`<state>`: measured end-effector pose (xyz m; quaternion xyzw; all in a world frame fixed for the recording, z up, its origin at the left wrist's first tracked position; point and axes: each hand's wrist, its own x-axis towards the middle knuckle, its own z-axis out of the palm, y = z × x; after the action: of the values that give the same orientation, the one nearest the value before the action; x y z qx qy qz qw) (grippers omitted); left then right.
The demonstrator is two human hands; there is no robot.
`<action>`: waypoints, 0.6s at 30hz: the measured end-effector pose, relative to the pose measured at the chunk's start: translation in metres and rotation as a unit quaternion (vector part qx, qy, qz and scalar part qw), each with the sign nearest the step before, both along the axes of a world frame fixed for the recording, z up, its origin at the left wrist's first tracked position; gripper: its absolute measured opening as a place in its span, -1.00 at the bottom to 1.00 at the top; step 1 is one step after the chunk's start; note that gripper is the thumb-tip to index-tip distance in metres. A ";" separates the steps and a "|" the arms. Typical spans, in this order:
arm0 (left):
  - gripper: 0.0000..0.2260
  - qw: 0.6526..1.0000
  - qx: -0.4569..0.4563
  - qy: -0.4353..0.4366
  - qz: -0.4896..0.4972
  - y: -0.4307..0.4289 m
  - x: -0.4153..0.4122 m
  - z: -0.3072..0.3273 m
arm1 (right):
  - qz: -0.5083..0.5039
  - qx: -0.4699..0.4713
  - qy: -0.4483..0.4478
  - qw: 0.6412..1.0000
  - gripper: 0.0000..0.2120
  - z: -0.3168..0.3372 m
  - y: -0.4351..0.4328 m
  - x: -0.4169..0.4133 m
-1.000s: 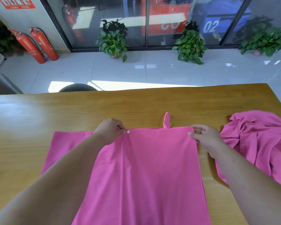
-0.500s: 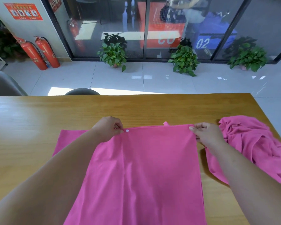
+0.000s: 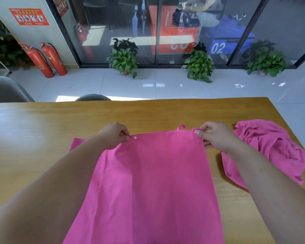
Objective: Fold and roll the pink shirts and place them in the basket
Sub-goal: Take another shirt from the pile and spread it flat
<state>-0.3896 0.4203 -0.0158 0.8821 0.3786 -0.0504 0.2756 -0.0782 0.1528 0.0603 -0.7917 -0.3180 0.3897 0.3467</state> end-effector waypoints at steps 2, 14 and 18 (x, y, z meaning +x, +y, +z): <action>-0.95 1.000 0.006 0.005 -0.003 -0.001 -0.003 -0.002 | 0.074 0.062 0.192 0.977 -0.91 0.022 -0.005 -0.016; -0.92 0.993 0.101 0.031 0.051 -0.013 0.024 -0.010 | -0.148 0.002 -0.129 0.980 -0.85 -0.082 -0.001 0.053; -0.87 0.971 0.214 0.087 0.064 -0.022 0.041 -0.026 | -0.140 -0.038 -0.233 0.962 -0.83 -0.092 0.009 0.051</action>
<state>-0.3483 0.3986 -0.0416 0.8868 0.4588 -0.0271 0.0491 -0.0268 0.1615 -0.0314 -0.9098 -0.2611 0.1541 0.2833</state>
